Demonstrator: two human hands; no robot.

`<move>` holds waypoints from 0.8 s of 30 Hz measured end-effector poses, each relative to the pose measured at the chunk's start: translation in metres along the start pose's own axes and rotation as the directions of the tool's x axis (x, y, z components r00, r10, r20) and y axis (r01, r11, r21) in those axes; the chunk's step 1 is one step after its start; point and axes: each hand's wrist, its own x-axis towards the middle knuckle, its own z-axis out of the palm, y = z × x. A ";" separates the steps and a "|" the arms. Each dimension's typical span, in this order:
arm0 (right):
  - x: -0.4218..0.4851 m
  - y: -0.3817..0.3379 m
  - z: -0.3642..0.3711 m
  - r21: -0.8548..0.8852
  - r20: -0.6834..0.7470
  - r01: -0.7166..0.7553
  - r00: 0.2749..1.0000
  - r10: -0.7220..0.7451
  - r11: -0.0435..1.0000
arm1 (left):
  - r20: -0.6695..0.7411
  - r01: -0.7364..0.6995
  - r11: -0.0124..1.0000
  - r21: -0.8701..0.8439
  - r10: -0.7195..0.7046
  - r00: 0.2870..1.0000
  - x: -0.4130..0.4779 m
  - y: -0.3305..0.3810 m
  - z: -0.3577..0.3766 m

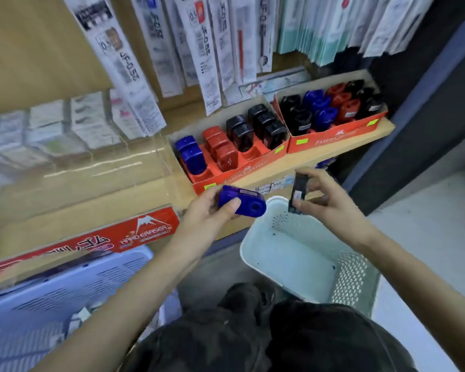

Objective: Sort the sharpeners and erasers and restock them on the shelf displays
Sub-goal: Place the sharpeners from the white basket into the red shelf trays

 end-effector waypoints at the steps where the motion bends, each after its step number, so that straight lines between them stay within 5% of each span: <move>1: 0.000 -0.012 0.001 0.006 -0.019 0.018 1.000 -0.018 1.000 | -0.016 -0.015 1.000 0.003 0.015 1.000 -0.002 0.008 -0.006; 4: 0.003 -0.038 0.006 -0.015 -0.032 0.050 0.998 -0.051 0.999 | -0.102 -0.119 0.989 0.090 0.128 0.987 -0.003 0.032 -0.027; 8: 0.012 -0.071 0.018 -0.010 -0.052 0.071 0.996 -0.071 0.997 | -0.184 -0.254 0.857 0.449 0.367 0.912 0.008 0.054 -0.054; 13: 0.013 -0.098 0.036 -0.162 -0.064 0.138 0.987 -0.150 0.977 | -0.208 -0.154 0.717 0.680 0.389 0.897 0.026 0.054 -0.066; 24: -0.008 -0.083 0.035 -0.109 -0.219 0.053 0.973 -0.076 0.993 | 0.014 -0.154 0.333 0.930 0.389 0.921 0.046 0.038 -0.056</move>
